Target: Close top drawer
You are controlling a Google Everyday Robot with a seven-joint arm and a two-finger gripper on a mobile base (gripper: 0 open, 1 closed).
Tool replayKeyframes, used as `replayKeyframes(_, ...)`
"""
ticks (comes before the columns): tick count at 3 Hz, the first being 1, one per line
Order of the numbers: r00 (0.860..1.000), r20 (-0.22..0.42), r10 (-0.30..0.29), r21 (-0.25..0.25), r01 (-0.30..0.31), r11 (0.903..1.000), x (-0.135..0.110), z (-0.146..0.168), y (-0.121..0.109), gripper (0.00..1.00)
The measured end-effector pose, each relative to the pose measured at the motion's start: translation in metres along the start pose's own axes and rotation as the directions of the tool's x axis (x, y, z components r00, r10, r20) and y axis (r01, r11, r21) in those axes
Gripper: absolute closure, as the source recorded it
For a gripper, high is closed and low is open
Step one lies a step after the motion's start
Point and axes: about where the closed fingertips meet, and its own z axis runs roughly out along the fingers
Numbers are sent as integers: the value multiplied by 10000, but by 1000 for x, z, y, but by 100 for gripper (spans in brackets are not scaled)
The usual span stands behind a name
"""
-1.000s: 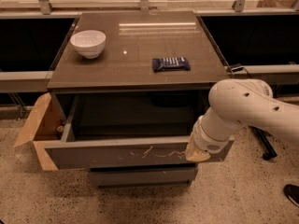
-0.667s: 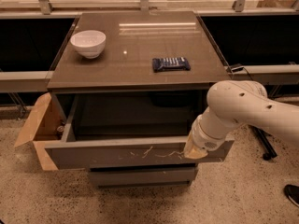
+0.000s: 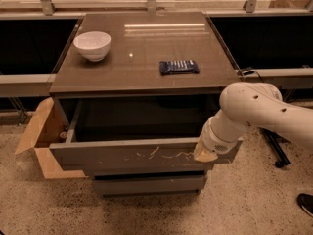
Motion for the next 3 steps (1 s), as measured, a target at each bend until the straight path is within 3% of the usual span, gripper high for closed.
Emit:
replayKeyframes(2, 9999, 30, 143, 135, -143, 9998, 3, 3, -1, 5)
replayKeyframes(3, 9996, 144, 245, 322, -249, 9992, 8, 5, -6, 0)
